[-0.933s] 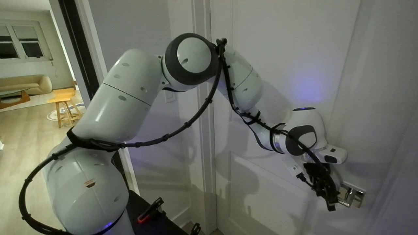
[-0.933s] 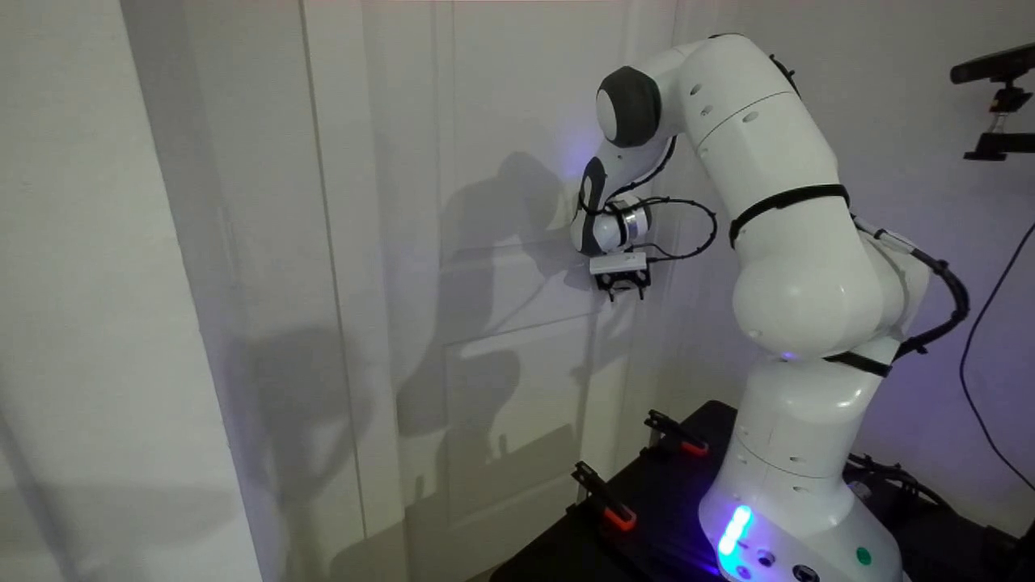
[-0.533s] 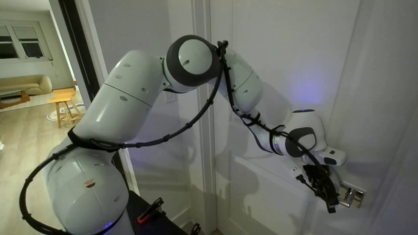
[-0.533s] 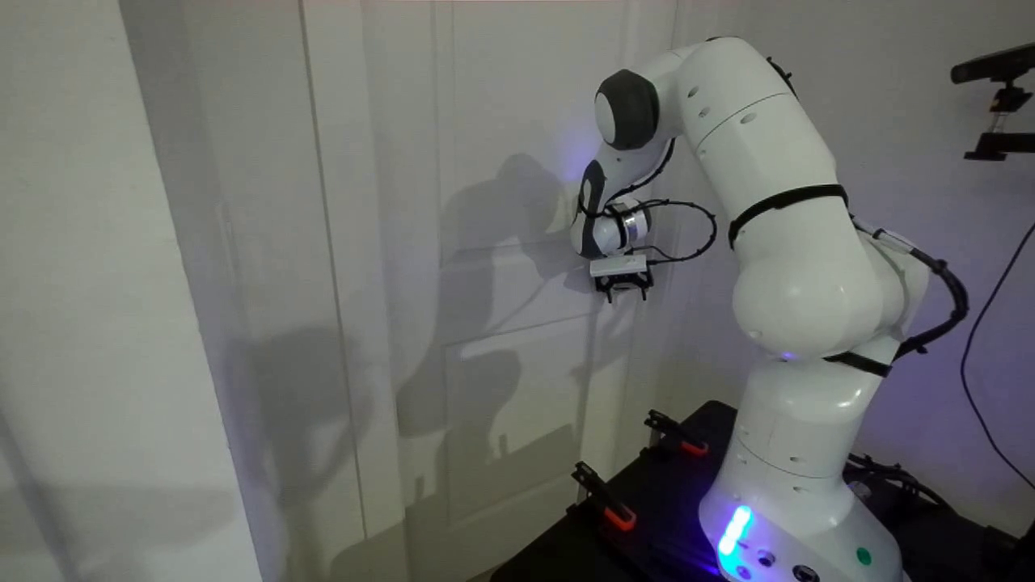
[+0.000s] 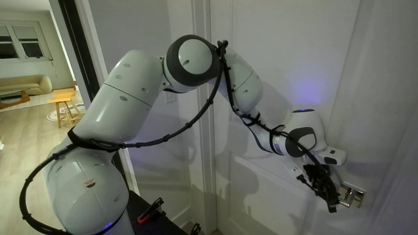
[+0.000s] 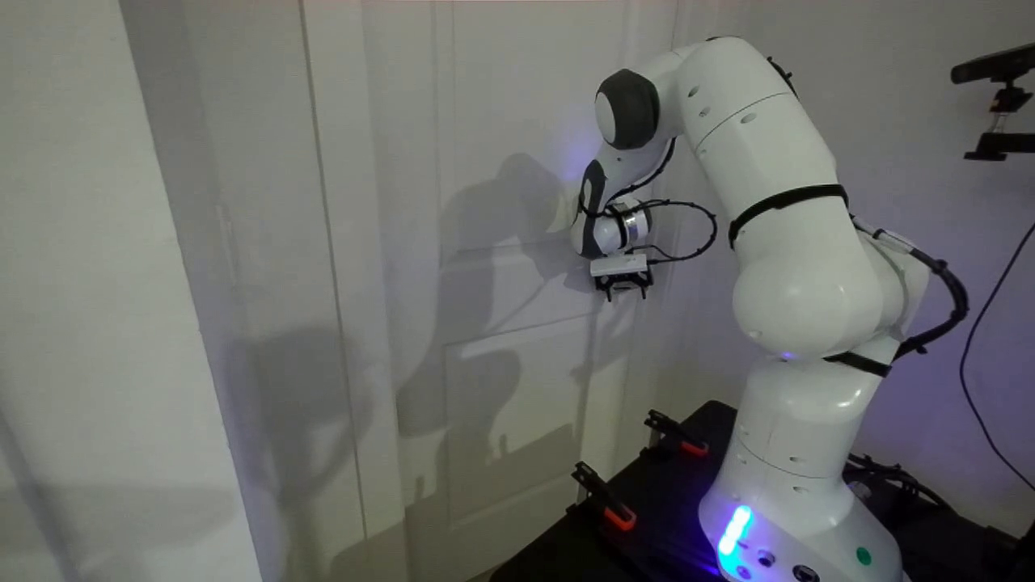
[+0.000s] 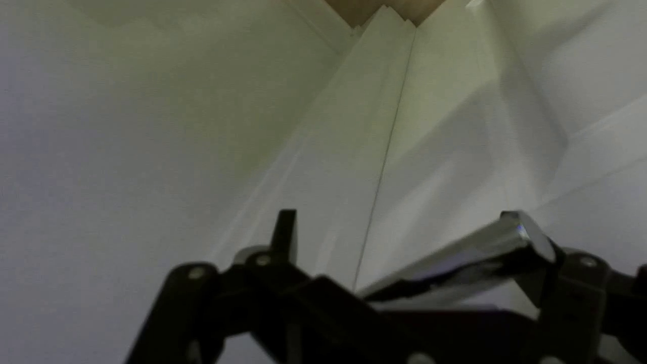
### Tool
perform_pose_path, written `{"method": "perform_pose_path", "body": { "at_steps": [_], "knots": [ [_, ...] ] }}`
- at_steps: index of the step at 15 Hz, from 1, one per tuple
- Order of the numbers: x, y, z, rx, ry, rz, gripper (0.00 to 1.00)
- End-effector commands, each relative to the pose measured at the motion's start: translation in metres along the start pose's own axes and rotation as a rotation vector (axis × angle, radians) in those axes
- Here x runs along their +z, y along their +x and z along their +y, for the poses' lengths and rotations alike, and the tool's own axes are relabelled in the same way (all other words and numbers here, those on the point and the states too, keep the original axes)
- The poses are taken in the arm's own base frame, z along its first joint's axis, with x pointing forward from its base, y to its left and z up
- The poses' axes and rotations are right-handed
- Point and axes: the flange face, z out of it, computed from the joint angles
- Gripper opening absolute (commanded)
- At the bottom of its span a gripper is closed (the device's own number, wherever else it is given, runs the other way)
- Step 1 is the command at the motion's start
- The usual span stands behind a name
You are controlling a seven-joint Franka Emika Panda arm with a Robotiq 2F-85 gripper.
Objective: Close the door.
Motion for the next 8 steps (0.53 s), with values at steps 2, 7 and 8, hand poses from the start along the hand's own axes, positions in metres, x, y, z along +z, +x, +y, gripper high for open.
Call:
{"method": "perform_pose_path", "body": {
  "at_steps": [2, 7, 8],
  "knots": [
    [-0.076, -0.009, 0.038, 0.010, 0.203, 0.097, 1.00],
    [-0.166, -0.009, 0.075, 0.007, 0.425, 0.180, 1.00],
    [-0.186, -0.010, 0.081, -0.001, 0.475, 0.183, 1.00]
  ]
}}
